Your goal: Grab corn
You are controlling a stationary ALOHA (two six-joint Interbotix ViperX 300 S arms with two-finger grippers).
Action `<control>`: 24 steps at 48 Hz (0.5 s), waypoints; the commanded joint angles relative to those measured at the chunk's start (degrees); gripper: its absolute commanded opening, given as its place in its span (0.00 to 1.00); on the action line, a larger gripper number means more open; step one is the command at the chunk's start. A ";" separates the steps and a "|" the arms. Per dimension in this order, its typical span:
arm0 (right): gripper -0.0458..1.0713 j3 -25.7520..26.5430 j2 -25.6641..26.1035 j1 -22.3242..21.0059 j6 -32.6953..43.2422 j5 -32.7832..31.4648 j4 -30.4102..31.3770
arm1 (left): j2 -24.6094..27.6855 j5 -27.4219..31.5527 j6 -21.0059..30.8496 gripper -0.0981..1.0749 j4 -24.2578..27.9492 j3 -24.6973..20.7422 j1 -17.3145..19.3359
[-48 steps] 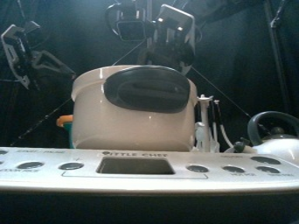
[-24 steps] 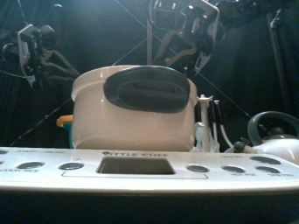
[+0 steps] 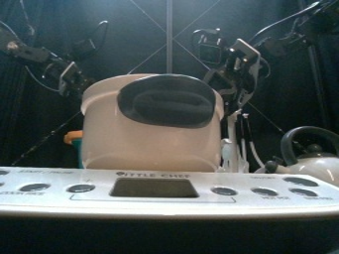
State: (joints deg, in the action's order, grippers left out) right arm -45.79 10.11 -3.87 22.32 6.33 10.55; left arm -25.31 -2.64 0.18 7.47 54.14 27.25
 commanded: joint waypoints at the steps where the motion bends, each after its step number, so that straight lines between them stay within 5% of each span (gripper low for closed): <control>1: 0.74 0.00 1.93 -0.70 0.00 0.88 -0.09 | 4.92 0.97 -0.26 0.85 -0.70 -4.31 0.35; 13: 0.74 -0.79 2.02 -1.32 0.00 0.88 -0.35 | 13.89 18.98 -0.35 0.85 0.97 -12.48 -0.09; 24: 0.74 -1.23 1.76 -1.32 0.00 0.88 -0.35 | 16.88 20.30 -3.16 0.85 3.16 -15.64 -2.37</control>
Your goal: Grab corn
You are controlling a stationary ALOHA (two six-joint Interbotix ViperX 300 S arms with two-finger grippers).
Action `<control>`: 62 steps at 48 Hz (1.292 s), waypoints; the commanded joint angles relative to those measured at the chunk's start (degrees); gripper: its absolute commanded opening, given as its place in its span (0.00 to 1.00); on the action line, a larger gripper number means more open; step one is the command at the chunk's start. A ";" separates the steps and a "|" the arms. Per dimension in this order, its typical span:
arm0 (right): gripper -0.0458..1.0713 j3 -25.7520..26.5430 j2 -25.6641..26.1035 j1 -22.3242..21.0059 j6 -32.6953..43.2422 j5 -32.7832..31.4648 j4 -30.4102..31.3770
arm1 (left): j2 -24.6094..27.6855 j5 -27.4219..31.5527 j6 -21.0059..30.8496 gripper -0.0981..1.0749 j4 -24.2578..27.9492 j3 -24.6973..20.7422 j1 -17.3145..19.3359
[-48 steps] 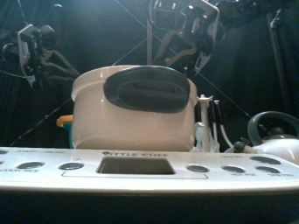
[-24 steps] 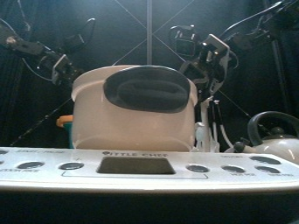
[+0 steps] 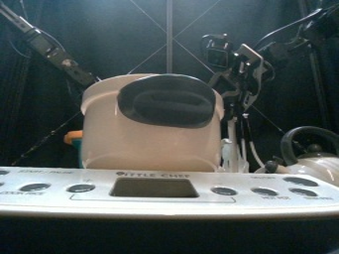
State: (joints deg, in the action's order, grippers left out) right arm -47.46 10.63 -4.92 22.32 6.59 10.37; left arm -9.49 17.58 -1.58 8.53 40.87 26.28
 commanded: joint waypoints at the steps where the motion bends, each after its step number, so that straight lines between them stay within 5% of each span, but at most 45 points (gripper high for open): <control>1: 0.74 0.44 1.23 -0.26 0.00 0.62 -0.18 | 1.58 0.09 -2.02 0.85 2.72 -2.72 -1.76; 17: 0.74 -0.70 1.41 -0.97 0.00 0.62 -1.49 | 9.05 -2.20 -10.02 0.85 3.25 -7.47 -5.36; 33: 0.74 -1.32 1.41 -0.88 0.00 0.70 -1.85 | 15.64 -7.03 -10.02 0.85 -6.33 -10.55 -2.99; 51: 0.74 -1.32 1.05 -0.88 0.00 0.70 -2.46 | 17.58 -6.50 -10.02 0.85 -8.79 -11.25 -1.93; 62: 0.74 -1.32 0.97 -0.88 0.09 0.79 -2.55 | 14.24 -6.06 -10.11 0.85 -8.44 -10.99 -1.58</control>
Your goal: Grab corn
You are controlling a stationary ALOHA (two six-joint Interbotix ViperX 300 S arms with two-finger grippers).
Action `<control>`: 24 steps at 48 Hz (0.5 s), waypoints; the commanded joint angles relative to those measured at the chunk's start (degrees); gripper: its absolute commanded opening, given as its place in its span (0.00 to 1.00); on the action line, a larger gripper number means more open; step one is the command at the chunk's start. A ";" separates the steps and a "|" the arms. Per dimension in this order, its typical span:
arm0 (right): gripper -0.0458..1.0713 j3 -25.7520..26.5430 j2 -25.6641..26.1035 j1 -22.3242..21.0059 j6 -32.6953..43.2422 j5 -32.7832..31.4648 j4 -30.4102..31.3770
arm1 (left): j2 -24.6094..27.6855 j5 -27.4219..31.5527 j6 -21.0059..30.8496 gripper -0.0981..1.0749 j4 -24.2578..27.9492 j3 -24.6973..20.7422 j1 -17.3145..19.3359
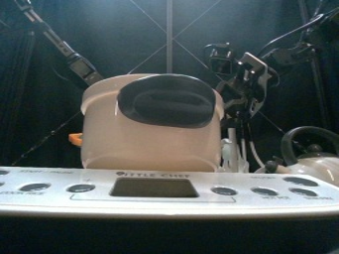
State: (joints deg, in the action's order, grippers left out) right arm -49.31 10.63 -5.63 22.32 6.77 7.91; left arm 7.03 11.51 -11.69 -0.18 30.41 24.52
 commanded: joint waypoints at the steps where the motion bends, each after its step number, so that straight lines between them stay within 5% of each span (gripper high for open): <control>1: 0.74 0.53 0.97 -0.18 0.09 0.53 -0.09 | -2.64 0.09 0.00 0.85 0.26 -0.53 0.18; 24: 0.74 0.79 0.53 -0.09 0.09 0.62 -0.09 | -2.37 1.05 -1.49 0.85 8.88 -0.62 0.53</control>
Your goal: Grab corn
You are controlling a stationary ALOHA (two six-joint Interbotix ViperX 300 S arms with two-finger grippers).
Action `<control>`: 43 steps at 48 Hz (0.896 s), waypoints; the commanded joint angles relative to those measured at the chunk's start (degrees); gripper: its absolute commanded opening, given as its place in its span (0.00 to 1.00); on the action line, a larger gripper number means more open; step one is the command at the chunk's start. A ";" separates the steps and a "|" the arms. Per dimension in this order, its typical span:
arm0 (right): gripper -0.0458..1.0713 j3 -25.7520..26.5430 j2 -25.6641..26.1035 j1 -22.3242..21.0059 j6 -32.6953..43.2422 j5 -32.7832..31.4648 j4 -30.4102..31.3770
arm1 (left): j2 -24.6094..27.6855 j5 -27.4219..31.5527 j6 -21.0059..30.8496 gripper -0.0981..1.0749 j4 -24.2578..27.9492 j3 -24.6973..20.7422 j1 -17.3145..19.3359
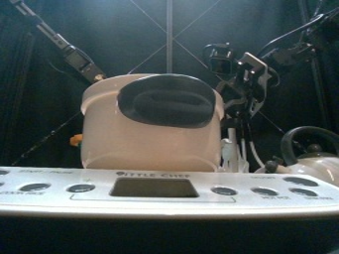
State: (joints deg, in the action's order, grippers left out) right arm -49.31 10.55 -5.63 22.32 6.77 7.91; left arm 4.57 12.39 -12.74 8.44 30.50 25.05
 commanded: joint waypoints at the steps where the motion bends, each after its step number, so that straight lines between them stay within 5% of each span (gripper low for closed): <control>1: 0.74 0.79 0.53 -0.09 0.09 0.62 -0.09 | 0.09 0.18 -0.44 0.85 0.09 -0.62 -0.09; 18: 0.74 1.05 -0.26 -0.09 0.09 0.62 -0.09 | 3.25 0.18 -0.62 0.85 -5.19 -0.53 -0.88; 43: 0.74 1.23 -0.97 -0.18 0.09 0.62 -0.09 | 7.03 -0.70 -0.53 0.82 -5.89 -0.44 -1.14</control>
State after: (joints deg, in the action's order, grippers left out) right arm -49.22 8.96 -5.63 22.32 6.77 7.91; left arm 11.78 11.78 -13.18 2.81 30.67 23.73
